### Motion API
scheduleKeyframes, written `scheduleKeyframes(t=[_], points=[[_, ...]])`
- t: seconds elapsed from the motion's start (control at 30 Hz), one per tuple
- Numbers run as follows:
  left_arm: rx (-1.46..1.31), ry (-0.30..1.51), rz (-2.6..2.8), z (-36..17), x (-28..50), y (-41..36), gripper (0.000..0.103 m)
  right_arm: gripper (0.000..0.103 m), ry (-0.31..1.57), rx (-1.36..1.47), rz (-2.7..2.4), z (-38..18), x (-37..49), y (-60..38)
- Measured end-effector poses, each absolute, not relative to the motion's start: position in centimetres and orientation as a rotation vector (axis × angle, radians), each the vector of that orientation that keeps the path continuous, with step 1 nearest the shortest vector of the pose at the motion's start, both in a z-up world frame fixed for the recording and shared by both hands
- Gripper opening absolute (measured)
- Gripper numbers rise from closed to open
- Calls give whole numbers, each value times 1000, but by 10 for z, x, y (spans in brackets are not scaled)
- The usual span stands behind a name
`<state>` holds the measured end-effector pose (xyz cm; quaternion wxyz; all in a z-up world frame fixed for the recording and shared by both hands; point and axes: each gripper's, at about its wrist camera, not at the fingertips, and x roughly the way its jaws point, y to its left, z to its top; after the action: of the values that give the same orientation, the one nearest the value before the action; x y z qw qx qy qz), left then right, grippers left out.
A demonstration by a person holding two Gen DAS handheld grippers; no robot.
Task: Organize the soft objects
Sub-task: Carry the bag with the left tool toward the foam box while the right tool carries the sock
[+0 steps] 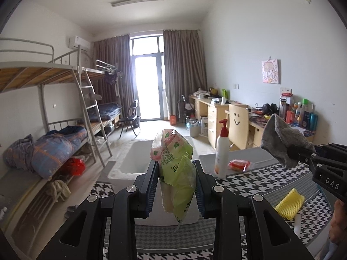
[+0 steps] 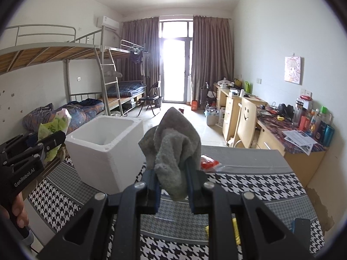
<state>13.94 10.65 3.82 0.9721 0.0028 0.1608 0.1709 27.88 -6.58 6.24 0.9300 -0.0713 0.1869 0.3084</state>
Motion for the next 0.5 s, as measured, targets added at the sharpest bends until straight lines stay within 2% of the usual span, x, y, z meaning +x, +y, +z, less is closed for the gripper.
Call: scheduleKeyframes(t=[0.5], points=[[-20, 336, 429, 37, 131, 129, 33, 24, 380, -213, 749, 67, 282, -20]])
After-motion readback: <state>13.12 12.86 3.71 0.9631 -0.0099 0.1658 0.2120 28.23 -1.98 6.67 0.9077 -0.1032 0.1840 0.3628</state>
